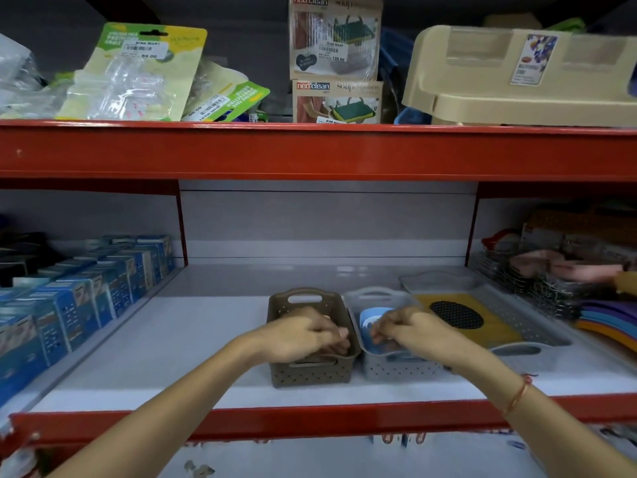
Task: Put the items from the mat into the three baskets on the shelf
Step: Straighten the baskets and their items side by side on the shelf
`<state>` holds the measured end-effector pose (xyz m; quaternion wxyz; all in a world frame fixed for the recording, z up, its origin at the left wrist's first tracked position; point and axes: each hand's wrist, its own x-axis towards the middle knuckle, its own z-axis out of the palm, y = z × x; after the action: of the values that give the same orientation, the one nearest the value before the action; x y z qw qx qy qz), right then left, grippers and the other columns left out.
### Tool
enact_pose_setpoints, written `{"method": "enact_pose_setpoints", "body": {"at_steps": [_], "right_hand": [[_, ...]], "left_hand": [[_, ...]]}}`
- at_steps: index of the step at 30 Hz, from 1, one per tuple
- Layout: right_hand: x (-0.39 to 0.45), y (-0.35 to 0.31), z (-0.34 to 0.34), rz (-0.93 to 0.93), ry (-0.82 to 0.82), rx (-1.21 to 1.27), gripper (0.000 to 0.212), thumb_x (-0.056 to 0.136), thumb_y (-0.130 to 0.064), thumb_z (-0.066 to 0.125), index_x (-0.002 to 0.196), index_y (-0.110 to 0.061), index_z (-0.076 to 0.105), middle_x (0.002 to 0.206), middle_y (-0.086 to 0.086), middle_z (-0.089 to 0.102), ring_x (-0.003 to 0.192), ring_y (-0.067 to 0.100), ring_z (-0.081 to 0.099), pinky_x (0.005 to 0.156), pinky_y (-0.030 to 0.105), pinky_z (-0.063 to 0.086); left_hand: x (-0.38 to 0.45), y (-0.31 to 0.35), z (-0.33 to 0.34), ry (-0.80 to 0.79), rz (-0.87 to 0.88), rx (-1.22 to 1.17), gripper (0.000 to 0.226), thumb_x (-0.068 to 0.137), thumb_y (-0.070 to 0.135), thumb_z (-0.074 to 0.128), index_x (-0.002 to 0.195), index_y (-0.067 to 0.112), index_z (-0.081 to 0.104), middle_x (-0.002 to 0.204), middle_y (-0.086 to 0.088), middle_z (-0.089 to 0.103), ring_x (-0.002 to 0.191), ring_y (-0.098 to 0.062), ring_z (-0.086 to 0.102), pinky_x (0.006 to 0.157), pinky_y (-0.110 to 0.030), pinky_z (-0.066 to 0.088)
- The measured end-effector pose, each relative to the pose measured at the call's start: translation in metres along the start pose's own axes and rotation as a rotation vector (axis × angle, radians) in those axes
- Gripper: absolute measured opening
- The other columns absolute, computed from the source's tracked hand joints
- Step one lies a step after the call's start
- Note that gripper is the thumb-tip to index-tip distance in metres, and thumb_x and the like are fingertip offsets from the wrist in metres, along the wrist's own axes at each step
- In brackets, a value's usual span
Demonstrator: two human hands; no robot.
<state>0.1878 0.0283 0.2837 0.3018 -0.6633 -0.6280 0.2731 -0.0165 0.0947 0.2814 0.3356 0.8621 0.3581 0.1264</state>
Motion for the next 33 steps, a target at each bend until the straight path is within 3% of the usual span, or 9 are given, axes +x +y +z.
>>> {"method": "enact_pose_setpoints", "body": {"at_steps": [4, 7, 9, 12, 17, 20, 24, 29, 33], "right_hand": [[-0.013, 0.017, 0.002, -0.072, -0.067, -0.386, 0.052, 0.094, -0.044, 0.048, 0.05, -0.021, 0.035, 0.054, -0.007, 0.035, 0.051, 0.009, 0.035, 0.054, 0.03, 0.026], [-0.026, 0.013, -0.003, -0.163, -0.164, -0.337, 0.05, 0.093, -0.046, 0.051, 0.054, -0.017, 0.038, 0.057, 0.005, 0.033, 0.053, 0.011, 0.033, 0.059, 0.032, 0.029], [-0.033, 0.013, -0.007, -0.201, -0.225, -0.348, 0.044, 0.093, -0.045, 0.052, 0.075, -0.005, 0.06, 0.076, 0.021, 0.057, 0.068, 0.024, 0.051, 0.071, 0.037, 0.044], [-0.045, 0.016, -0.012, -0.241, -0.258, -0.36, 0.034, 0.091, -0.044, 0.056, 0.105, -0.016, 0.071, 0.106, 0.003, 0.073, 0.099, 0.016, 0.065, 0.094, 0.037, 0.052], [-0.058, 0.021, -0.01, -0.265, -0.242, -0.305, 0.029, 0.091, -0.042, 0.058, 0.112, -0.026, 0.07, 0.114, -0.01, 0.071, 0.103, 0.002, 0.062, 0.09, 0.018, 0.048], [-0.061, 0.026, -0.018, -0.283, -0.087, -0.261, 0.031, 0.092, -0.048, 0.053, 0.104, -0.027, 0.071, 0.106, -0.006, 0.074, 0.098, 0.009, 0.066, 0.089, 0.029, 0.051], [-0.051, 0.056, -0.052, -0.158, 0.281, -0.431, 0.031, 0.098, -0.03, 0.042, 0.09, -0.014, 0.067, 0.091, 0.011, 0.071, 0.091, 0.035, 0.064, 0.076, 0.038, 0.048], [-0.058, 0.097, -0.067, 0.037, 0.215, -0.672, 0.038, 0.1, -0.04, 0.03, 0.082, -0.023, 0.058, 0.103, 0.009, 0.07, 0.108, 0.028, 0.061, 0.106, 0.054, 0.032], [-0.074, 0.094, -0.066, -0.068, 0.191, -0.684, 0.042, 0.1, -0.038, 0.034, 0.059, -0.031, 0.036, 0.074, 0.0, 0.055, 0.093, 0.029, 0.062, 0.097, 0.046, 0.04]], "left_hand": [[-0.007, 0.01, 0.014, 0.038, 0.07, 0.22, 0.024, 0.093, 0.029, 0.056, 0.103, 0.015, 0.073, 0.108, 0.003, 0.072, 0.099, -0.009, 0.062, 0.095, -0.036, 0.049], [-0.014, 0.017, 0.019, 0.068, 0.061, 0.186, 0.022, 0.09, 0.02, 0.063, 0.108, 0.012, 0.072, 0.114, -0.01, 0.07, 0.106, -0.016, 0.063, 0.099, -0.038, 0.048], [-0.021, 0.021, 0.021, 0.075, 0.068, 0.179, 0.022, 0.089, 0.019, 0.064, 0.109, 0.012, 0.072, 0.112, -0.012, 0.069, 0.105, -0.018, 0.064, 0.097, -0.039, 0.05], [-0.03, 0.026, 0.03, 0.072, 0.058, 0.186, 0.022, 0.089, 0.02, 0.064, 0.109, 0.014, 0.072, 0.112, -0.009, 0.071, 0.104, -0.015, 0.065, 0.096, -0.034, 0.051], [-0.042, 0.034, 0.04, 0.099, 0.027, 0.202, 0.023, 0.091, 0.019, 0.062, 0.111, 0.015, 0.07, 0.114, 0.003, 0.071, 0.105, -0.002, 0.063, 0.095, -0.02, 0.049], [-0.048, 0.039, 0.043, 0.128, 0.023, 0.255, 0.023, 0.093, 0.023, 0.058, 0.112, 0.017, 0.069, 0.115, 0.006, 0.07, 0.105, -0.003, 0.061, 0.092, -0.016, 0.045], [-0.056, 0.048, 0.052, 0.235, 0.041, 0.317, 0.033, 0.095, 0.033, 0.053, 0.125, 0.022, 0.06, 0.126, 0.008, 0.063, 0.118, -0.007, 0.054, 0.093, -0.015, 0.035], [-0.06, 0.055, 0.07, 0.278, 0.017, 0.38, 0.036, 0.096, 0.037, 0.047, 0.129, 0.025, 0.056, 0.13, 0.0, 0.061, 0.117, -0.016, 0.055, 0.102, -0.026, 0.04], [-0.065, 0.056, 0.087, 0.304, -0.039, 0.423, 0.044, 0.095, 0.042, 0.046, 0.136, 0.024, 0.046, 0.137, -0.001, 0.056, 0.124, -0.02, 0.049, 0.106, -0.039, 0.041]]}}
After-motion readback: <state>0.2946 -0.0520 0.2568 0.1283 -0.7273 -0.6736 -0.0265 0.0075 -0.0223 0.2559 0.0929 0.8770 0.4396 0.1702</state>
